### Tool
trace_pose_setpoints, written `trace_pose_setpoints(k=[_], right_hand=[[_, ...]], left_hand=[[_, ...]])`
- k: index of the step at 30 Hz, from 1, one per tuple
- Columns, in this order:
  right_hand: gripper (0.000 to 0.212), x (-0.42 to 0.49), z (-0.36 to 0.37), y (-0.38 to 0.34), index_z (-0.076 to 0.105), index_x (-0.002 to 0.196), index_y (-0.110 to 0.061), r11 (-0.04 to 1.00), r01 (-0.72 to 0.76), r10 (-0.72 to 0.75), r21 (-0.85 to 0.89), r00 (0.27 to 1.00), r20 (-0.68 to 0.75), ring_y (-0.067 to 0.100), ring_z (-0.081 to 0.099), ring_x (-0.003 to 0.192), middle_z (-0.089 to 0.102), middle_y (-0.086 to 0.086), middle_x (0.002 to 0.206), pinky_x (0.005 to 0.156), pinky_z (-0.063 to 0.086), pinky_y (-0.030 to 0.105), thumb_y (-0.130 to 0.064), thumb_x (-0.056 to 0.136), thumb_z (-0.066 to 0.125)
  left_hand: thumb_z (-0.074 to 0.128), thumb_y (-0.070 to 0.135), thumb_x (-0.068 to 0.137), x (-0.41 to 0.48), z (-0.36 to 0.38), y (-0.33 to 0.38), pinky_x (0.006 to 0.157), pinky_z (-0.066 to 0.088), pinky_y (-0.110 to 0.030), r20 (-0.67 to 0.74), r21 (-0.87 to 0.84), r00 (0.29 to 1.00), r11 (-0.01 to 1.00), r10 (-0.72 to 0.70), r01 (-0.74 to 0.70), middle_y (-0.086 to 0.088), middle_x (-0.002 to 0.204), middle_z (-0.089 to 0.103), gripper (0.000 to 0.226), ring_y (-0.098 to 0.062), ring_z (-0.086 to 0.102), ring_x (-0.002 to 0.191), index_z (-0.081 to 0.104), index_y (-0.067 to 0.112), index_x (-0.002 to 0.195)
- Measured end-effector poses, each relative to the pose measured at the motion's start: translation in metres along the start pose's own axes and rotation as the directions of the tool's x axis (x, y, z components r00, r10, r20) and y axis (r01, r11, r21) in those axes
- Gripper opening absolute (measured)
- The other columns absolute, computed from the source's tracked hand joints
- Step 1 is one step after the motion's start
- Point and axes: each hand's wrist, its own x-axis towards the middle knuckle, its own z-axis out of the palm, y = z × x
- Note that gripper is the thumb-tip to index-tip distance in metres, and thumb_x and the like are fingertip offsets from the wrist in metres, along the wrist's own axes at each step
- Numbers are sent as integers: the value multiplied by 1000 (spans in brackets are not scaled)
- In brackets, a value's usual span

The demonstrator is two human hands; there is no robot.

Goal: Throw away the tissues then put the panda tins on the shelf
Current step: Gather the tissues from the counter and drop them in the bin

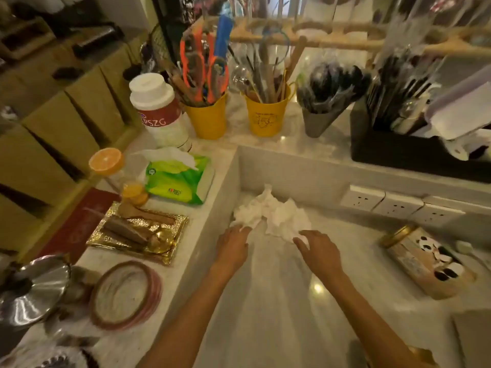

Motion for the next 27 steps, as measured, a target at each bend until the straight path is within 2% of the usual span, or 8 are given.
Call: trace_pose_setpoints(k=[5,9,12,15,20,23,25,27], right_hand=[[64,48,18,-24,44,135,-16,963,-232,232,136,973,19,32,51,118,50,13,131,87,50,43,-50,86,68],[62,64,39,-32,43,132,-16,946,-310,304,91,950,74,32,48,117,47,12,130,88,52,43,-53,87,65],[50,61,51,-29,48,125,-9,957,-289,288,16,957,33,30,49,115,52,13,126,88,51,38,-47,94,56],[31,53,56,-21,54,115,-6,959,-262,264,105,965,-6,28,53,106,58,13,117,81,49,37,-32,98,54],[10,17,57,-8,56,95,-11,945,-217,231,243,972,-34,27,55,91,62,8,97,73,47,36,-17,89,61],[24,-12,58,5,54,111,-19,905,-138,164,402,986,-31,25,52,92,55,5,100,80,50,38,-13,88,57],[31,-27,59,15,56,120,-22,921,-109,131,373,991,-34,26,52,94,45,7,108,83,50,36,-12,91,51],[34,-36,62,23,55,126,-20,921,-147,161,361,987,-8,29,54,102,44,9,119,83,50,34,-14,93,52]], left_hand=[[44,27,102,49,11,2,116,29,-41,-8,86,1000,996,-26,26,-3,163,20,57,-25,26,146,21,27,154],[40,17,102,57,29,2,116,26,-35,-16,152,1000,988,13,-10,-3,157,32,49,-23,32,140,31,24,150],[47,8,98,53,35,4,105,39,-34,-70,105,997,994,-20,27,-4,142,45,40,-24,43,128,45,21,137],[50,-2,94,43,37,3,88,47,-30,-95,115,994,991,-54,65,-8,126,54,37,-22,53,109,46,14,128],[46,3,95,24,41,-6,90,42,-32,-89,169,995,984,-41,56,-7,123,55,39,-23,53,110,44,16,131],[46,10,95,7,55,-12,93,36,-32,-49,209,999,977,-21,30,-7,123,54,37,-24,47,114,48,19,131],[45,14,98,-3,66,-15,93,35,-31,-55,187,997,981,-50,59,-6,123,52,35,-25,45,115,50,22,132],[47,20,99,-9,72,-14,94,38,-31,-73,143,994,985,-87,96,-7,129,49,30,-25,43,119,54,23,129]])
